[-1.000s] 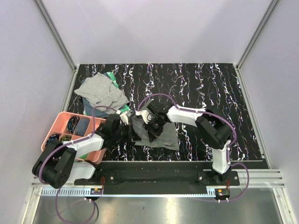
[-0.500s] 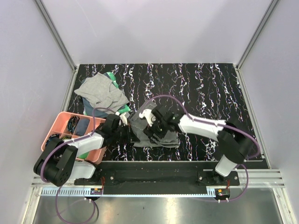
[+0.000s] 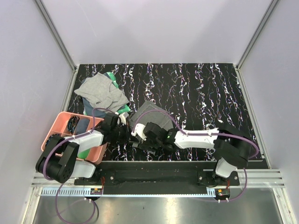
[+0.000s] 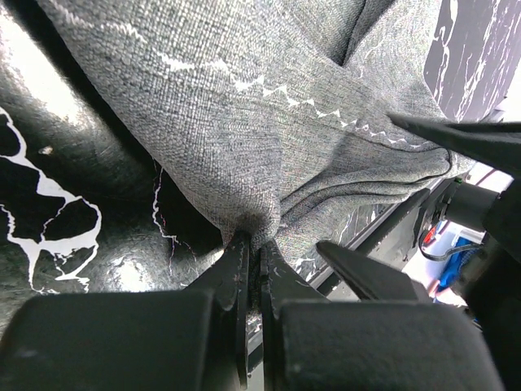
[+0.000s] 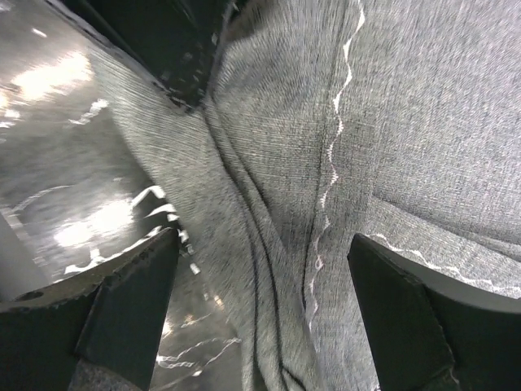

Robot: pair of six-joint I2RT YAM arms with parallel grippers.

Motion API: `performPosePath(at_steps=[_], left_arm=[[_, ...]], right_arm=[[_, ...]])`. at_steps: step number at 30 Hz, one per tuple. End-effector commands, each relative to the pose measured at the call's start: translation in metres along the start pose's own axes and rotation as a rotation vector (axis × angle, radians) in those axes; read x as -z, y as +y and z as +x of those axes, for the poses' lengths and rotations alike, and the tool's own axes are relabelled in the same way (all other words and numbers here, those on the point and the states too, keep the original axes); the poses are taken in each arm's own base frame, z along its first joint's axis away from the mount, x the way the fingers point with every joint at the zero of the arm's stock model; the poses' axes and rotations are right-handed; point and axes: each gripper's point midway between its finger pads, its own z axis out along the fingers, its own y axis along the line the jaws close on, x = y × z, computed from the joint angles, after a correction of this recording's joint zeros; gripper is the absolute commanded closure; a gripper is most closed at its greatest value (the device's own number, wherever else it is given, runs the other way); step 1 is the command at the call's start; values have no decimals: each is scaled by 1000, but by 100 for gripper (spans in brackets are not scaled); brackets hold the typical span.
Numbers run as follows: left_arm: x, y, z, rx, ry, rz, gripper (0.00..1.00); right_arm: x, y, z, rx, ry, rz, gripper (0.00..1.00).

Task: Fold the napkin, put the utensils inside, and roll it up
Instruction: Roll the napkin with the utensil

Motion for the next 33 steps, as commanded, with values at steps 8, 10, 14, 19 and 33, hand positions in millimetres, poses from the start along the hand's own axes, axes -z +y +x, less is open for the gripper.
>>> performPosePath(at_steps=[8, 10, 14, 19, 33], left_arm=[[1, -11, -5, -24, 39, 49, 100], [0, -12, -6, -26, 44, 56, 100], [0, -13, -11, -31, 30, 54, 89], [6, -19, -25, -63, -26, 54, 64], [26, -17, -31, -129, -117, -12, 14]], right_arm=[[-19, -1, 3, 78, 24, 10, 48], [-18, 4, 7, 81, 46, -19, 55], [-18, 16, 19, 83, 120, -93, 65], [-17, 22, 27, 45, 208, -154, 73], [-5, 24, 18, -203, 270, -414, 78]])
